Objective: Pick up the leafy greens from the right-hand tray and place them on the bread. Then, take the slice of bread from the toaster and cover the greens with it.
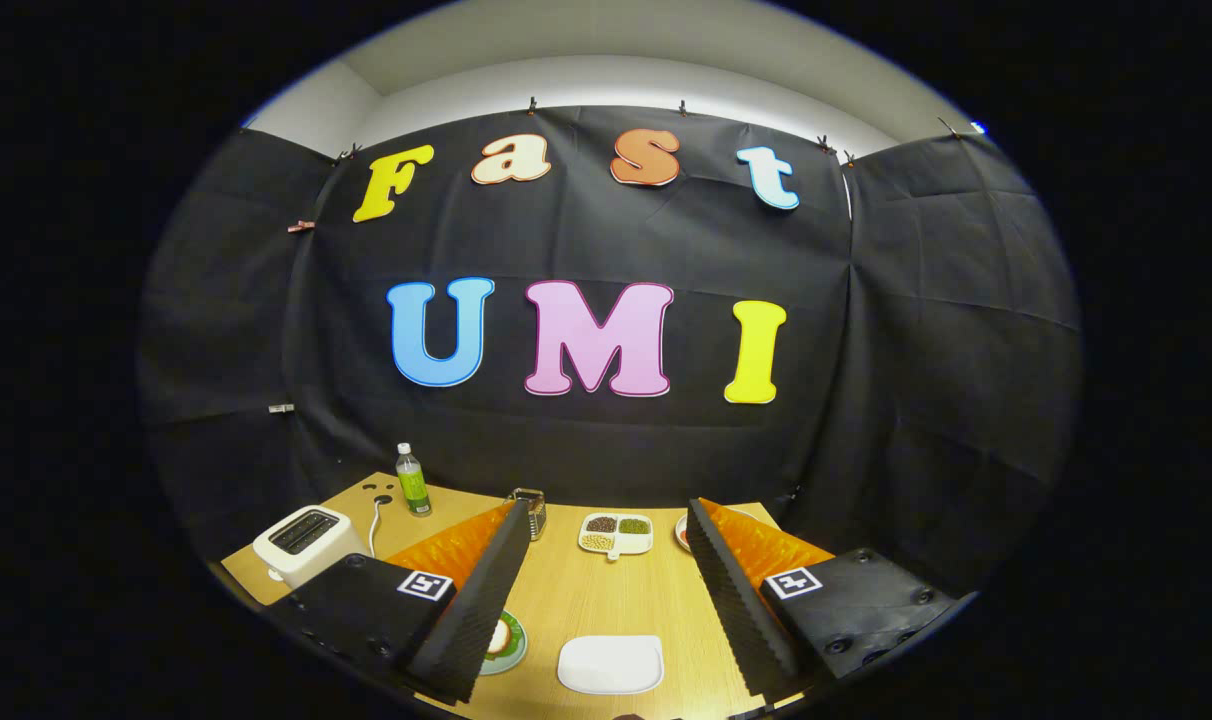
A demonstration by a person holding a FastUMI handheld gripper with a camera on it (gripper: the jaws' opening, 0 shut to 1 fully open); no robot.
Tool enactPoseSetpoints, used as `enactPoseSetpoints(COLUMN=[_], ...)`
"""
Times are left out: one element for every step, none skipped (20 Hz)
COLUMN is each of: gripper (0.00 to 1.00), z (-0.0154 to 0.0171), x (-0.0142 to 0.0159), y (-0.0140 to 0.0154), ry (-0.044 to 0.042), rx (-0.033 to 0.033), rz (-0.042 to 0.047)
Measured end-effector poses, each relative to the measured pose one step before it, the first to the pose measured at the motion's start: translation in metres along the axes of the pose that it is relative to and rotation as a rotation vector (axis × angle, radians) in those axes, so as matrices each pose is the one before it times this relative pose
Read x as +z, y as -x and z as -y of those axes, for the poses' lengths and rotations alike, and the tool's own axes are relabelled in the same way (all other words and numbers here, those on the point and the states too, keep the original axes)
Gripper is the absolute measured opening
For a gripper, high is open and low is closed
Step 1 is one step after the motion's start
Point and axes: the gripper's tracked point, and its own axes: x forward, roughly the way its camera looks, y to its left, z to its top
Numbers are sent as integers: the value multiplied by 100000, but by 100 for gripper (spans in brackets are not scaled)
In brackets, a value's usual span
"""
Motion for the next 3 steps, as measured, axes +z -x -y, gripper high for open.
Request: enactPoseSetpoints(gripper=[97, 97, 97], z=[97, 228, 162], x=[149, 163, 9], y=[-54, 88, 2], ry=[19, -7, -421], rx=[462, 230, -84], rz=[339, 485, 48])
